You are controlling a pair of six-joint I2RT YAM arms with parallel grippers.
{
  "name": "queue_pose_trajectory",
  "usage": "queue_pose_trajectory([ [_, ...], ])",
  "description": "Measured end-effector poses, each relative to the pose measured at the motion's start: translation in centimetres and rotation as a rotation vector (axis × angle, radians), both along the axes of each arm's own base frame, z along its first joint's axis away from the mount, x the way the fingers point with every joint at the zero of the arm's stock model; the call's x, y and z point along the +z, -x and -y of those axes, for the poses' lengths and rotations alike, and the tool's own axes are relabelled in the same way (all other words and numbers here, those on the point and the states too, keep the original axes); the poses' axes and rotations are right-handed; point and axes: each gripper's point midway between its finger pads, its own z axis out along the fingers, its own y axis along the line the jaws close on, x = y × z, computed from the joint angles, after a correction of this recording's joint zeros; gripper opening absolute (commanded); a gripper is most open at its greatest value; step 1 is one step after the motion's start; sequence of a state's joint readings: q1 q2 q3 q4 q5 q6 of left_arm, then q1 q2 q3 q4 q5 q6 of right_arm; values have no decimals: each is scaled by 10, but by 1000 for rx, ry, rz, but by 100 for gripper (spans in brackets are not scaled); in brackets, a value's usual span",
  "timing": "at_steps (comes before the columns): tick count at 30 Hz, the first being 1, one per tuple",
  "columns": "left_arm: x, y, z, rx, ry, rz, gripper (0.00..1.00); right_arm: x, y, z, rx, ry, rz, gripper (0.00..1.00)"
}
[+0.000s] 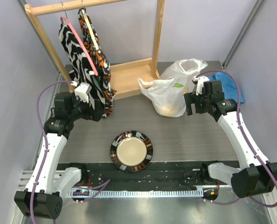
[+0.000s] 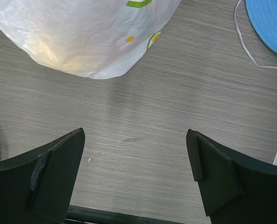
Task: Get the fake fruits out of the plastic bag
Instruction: Adjust the plastic bag at the center of the board.
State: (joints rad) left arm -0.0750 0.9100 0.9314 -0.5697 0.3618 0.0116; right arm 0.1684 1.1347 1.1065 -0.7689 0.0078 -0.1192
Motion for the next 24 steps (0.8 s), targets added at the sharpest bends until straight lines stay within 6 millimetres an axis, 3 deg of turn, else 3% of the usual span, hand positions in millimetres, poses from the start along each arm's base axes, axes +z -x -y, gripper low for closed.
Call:
queue_pose_trajectory([
  [4, -1, 2, 13, -48, 19, -16, 100, -5, -7, 3, 0, 29, -26, 98],
  [6, 0, 2, 25, -92, 28, -23, 100, 4, -15, 1, 30, 42, -19, 98],
  [9, 12, 3, 47, -175, 43, -15, 99, 38, -37, -7, 83, 39, 55, 98],
  [14, 47, 4, 93, -345, 79, 38, 93, 125, -90, -21, 135, 25, 288, 96],
  [17, 61, 6, 121, -434, 101, 57, 94, 161, -115, -26, 160, 29, 389, 93],
  [20, 71, 0, 146, -454, 156, 31, 94, 185, -141, -35, 201, 36, 460, 91],
  [24, 68, -32, 163, -360, 250, -44, 94, 188, -171, -44, 240, 74, 490, 91],
])
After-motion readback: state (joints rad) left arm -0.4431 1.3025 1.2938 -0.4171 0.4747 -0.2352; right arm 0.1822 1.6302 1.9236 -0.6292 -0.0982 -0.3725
